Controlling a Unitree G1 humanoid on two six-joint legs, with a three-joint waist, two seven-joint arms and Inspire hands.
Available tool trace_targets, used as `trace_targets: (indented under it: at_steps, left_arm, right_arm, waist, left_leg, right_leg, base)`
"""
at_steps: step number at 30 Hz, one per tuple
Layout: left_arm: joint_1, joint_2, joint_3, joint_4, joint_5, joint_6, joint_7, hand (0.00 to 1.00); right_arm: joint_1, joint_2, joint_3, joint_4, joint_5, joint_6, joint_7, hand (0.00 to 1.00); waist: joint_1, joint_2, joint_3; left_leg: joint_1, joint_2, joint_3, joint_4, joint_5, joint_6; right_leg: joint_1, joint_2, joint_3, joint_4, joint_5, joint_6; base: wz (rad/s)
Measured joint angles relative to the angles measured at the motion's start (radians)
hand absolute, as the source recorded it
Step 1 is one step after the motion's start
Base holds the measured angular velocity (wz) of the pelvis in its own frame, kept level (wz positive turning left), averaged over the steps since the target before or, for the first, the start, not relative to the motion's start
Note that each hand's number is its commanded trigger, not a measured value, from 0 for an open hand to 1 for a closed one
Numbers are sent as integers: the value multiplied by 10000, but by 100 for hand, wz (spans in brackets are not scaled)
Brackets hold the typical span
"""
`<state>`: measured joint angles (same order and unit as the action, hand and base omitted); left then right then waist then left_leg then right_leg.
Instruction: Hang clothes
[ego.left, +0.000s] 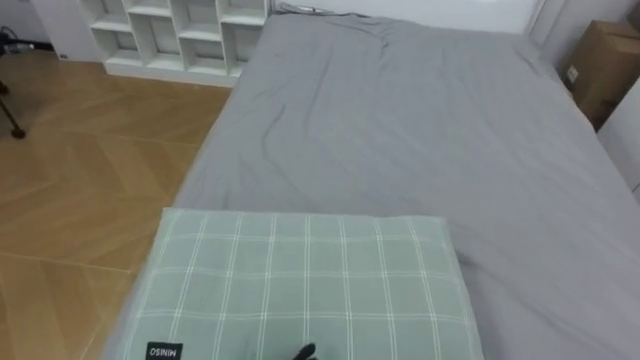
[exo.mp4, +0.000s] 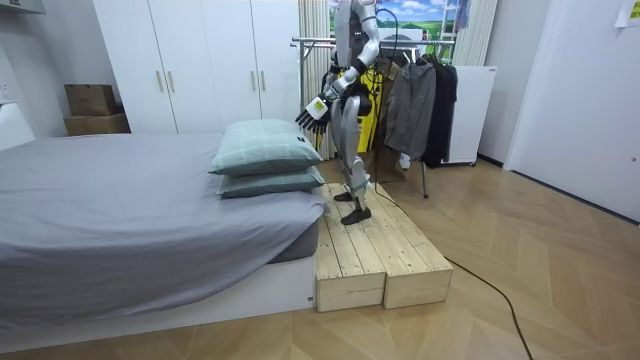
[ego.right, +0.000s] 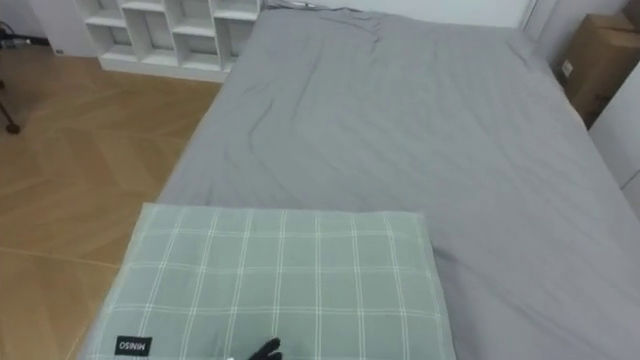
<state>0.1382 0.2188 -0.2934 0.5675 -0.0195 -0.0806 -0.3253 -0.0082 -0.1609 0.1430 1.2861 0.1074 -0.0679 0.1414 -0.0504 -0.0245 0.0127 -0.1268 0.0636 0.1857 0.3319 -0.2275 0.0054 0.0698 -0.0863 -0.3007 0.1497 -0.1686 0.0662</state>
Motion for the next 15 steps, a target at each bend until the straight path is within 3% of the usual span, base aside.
trace_targets:
  at_steps: [2,5,9,12,15]
  left_arm:
    - [271,9,357,591,11,-6,130,0]
    - [496,-30,896,1744,31,-130,330,0]
    - [654,-56,1789,3411,-402,-177,673,0]
    - [726,-297,2141,3963,-870,-502,958,0]
    - [810,-489,2363,4202,-980,-569,1179,0]
  right_arm:
    - [143,-47,-244,1,29,0,-25,0]
    - [380,-82,-529,-47,201,-3,-86,0]
    - [429,-49,-566,-25,197,-66,-83,0]
    - [452,-18,-620,8,199,-71,-228,0]
    - [531,29,-807,19,284,-73,-326,0]
  waist:
    - [-37,127,-75]
    - [-3,265,-71]
    - [53,233,-65]
    - [53,203,-60]
    - [75,163,-63]
  left_leg:
    - [53,0,-4,-62,42,-53]
    - [257,-48,-101,-178,65,-67]
    - [545,-91,-85,-330,124,-95]
    - [566,-132,-216,-384,225,-110]
    - [672,-192,-198,-617,367,-123]
  right_leg:
    - [20,7,-7,0,-5,-9]
    - [265,9,-10,-16,-42,-36]
    - [490,-3,-12,-126,-136,-68]
    - [520,-5,-18,-162,-169,-125]
    - [529,-33,-6,-167,-194,-156]
  base:
    - [0]
    - [7]
    - [0]
    - [7]
    - [5]
